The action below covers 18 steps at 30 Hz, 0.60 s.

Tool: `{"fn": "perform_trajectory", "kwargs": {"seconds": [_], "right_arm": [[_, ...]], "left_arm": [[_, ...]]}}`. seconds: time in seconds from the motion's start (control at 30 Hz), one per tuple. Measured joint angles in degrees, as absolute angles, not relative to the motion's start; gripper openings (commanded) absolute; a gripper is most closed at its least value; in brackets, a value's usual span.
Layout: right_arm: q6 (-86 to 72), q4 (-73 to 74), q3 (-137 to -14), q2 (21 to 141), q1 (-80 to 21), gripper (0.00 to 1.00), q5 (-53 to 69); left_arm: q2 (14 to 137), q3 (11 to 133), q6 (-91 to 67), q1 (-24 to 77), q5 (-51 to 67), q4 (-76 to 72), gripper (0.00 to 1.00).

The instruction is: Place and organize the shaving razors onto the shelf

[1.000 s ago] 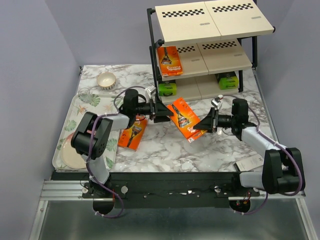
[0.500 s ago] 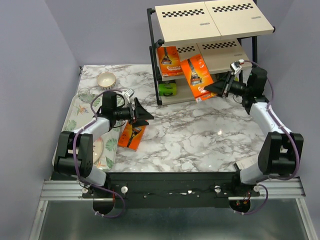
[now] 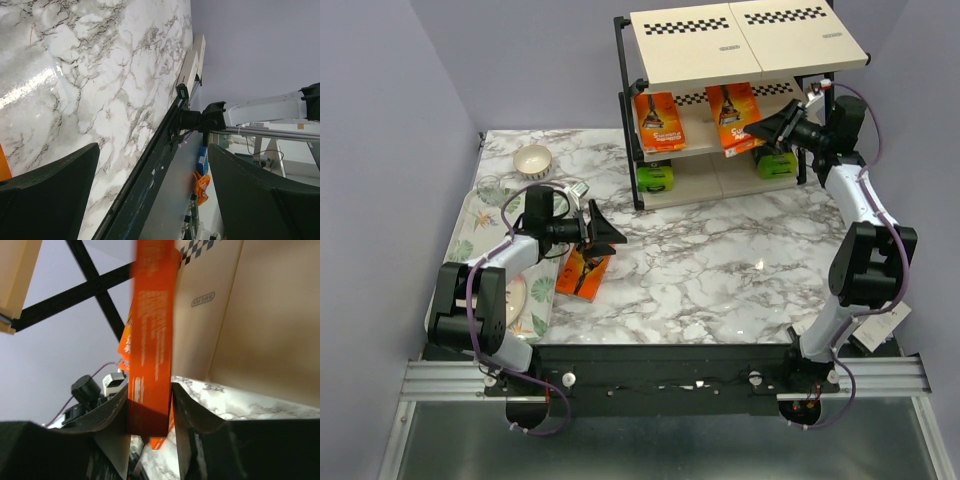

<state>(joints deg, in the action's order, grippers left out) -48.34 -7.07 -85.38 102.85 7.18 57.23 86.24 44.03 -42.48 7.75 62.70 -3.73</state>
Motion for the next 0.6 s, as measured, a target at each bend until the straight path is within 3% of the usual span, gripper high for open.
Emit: {"fn": "perform_trajectory", "kwargs": {"seconds": [0.17,0.43,0.47,0.6], "right_arm": [[-46.44,-5.26,-88.95,104.97,7.18,0.55,54.5],[-44.38,-3.29,-91.5,107.83,7.16,0.78,51.37],[-43.97,-3.25,-91.5,107.83,7.16,0.86,51.05],[-42.35,-2.85,-91.29,107.28,7.14,0.91,49.82]], "left_arm": [[86.26,43.22,-43.57,7.75,62.61,-5.3,0.99],[86.24,43.2,-43.75,7.75,62.52,-5.87,0.99],[86.24,43.2,-43.75,7.75,62.48,-5.89,0.99],[86.21,43.2,-43.75,7.75,62.28,-6.02,0.99]]}}
